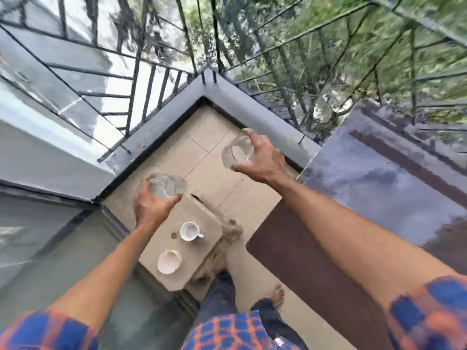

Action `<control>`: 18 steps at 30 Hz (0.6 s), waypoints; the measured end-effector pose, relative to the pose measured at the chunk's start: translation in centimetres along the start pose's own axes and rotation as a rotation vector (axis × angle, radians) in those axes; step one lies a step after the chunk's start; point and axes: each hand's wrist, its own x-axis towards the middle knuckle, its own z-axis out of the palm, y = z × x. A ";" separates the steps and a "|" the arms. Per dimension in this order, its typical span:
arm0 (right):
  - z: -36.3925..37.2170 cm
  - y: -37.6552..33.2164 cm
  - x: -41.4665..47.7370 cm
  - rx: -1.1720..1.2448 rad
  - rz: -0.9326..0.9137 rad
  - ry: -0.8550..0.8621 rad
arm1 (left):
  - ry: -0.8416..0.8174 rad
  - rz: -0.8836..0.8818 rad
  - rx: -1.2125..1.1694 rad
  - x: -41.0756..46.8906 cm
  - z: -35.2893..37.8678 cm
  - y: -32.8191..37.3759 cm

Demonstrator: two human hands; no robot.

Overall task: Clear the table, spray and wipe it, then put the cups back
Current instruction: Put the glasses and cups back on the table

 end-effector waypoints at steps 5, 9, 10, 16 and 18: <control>-10.3 7.9 -5.5 0.030 0.033 0.201 | -0.109 0.227 -0.023 -1.0 5.0 9.4; -16.8 14.9 -10.3 0.005 0.172 0.298 | -0.171 0.405 -0.060 -5.4 10.0 19.1; -18.0 16.7 -11.3 -0.009 0.213 0.317 | -0.192 0.449 -0.050 -6.7 11.2 21.3; -21.8 24.8 -14.6 -0.014 0.423 0.417 | -0.375 0.660 0.039 -10.6 19.0 30.5; -22.4 26.3 -15.0 -0.017 0.481 0.439 | -0.425 0.717 0.091 -11.6 20.8 33.0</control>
